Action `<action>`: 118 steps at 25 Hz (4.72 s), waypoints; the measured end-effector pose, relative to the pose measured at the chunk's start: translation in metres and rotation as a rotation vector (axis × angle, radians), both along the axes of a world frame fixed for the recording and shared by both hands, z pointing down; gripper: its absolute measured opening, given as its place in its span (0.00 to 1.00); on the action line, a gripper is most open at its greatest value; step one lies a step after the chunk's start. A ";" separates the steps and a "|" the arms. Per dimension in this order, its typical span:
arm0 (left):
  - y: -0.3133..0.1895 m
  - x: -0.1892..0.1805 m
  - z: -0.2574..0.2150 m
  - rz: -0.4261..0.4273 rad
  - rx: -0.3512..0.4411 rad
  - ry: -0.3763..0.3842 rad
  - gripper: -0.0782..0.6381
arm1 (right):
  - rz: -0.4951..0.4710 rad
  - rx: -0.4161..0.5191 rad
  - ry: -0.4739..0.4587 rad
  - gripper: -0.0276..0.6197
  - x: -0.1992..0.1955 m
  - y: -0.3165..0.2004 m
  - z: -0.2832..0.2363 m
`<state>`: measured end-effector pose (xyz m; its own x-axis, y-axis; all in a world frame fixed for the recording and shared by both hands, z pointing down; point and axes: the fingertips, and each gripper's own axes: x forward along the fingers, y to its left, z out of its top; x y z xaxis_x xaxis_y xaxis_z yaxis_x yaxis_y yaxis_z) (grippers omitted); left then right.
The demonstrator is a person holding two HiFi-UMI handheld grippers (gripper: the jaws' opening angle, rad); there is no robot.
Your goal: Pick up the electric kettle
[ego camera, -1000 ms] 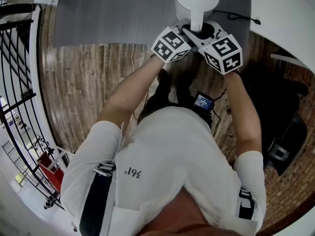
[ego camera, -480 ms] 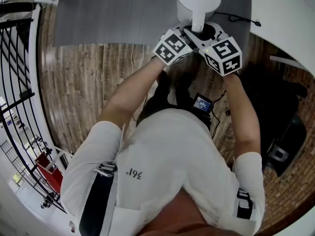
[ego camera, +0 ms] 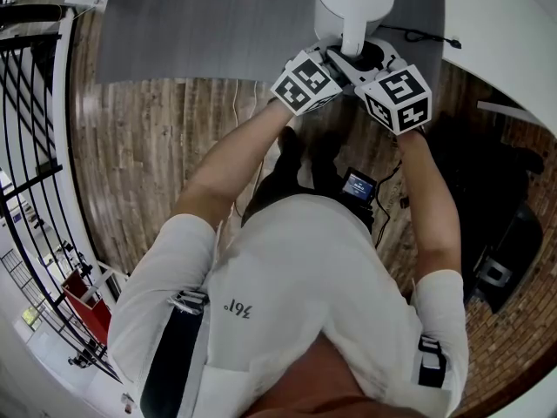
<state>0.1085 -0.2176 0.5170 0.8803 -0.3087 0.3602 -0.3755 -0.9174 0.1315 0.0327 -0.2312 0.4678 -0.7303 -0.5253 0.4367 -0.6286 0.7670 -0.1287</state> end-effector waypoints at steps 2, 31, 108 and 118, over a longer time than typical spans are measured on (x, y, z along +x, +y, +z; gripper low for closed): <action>0.000 0.000 -0.003 0.001 0.003 0.001 0.24 | 0.000 0.006 0.000 0.30 0.000 0.000 -0.003; 0.013 -0.003 -0.081 -0.006 0.090 0.006 0.24 | -0.002 0.138 0.001 0.30 -0.003 0.019 -0.081; 0.105 -0.012 -0.253 0.085 0.183 0.002 0.24 | -0.068 0.256 -0.030 0.30 -0.016 0.110 -0.255; 0.132 -0.009 -0.265 0.159 0.200 0.042 0.25 | -0.131 0.246 -0.077 0.30 -0.018 0.133 -0.264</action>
